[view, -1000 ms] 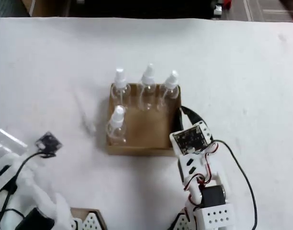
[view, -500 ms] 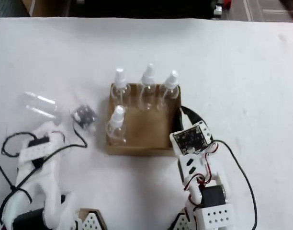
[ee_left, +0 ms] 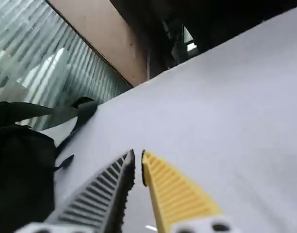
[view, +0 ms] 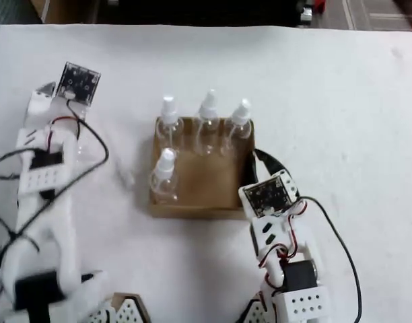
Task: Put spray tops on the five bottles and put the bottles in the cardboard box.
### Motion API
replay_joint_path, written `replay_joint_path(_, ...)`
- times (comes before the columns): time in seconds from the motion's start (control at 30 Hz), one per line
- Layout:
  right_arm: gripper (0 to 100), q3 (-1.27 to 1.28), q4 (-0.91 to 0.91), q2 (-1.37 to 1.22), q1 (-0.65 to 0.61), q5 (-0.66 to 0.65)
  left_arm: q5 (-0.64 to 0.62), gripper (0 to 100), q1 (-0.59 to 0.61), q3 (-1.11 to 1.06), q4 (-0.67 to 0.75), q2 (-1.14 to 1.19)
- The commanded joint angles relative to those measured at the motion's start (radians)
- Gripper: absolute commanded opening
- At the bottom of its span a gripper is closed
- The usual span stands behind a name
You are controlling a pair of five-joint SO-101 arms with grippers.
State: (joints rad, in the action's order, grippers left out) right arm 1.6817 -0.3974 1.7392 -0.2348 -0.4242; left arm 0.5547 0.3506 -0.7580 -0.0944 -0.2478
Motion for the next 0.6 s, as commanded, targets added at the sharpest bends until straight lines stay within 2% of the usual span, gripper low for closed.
replay_joint_path(0.0, 1.8, 0.012, -0.005, 0.001, -0.001, -0.009, -0.005, 4, 0.021, 0.238, -0.190, 0.160)
replay_joint_path(0.17, 1.8, 0.012, -0.002, 0.001, -0.001, -0.009, 0.212, 4, 0.101, 0.617, -0.506, 0.400)
replay_joint_path(0.33, 1.8, 0.012, -0.002, 0.001, -0.001, -0.009, 0.471, 3, 0.162, 0.833, -0.612, 0.699)
replay_joint_path(0.5, 1.8, 0.012, -0.002, 0.001, -0.001, -0.009, 0.430, 4, 0.254, 1.060, -0.767, 0.819)
replay_joint_path(0.57, 1.8, 0.012, -0.001, 0.001, -0.001, -0.009, 0.433, 9, 0.259, 1.157, -0.901, 0.814)
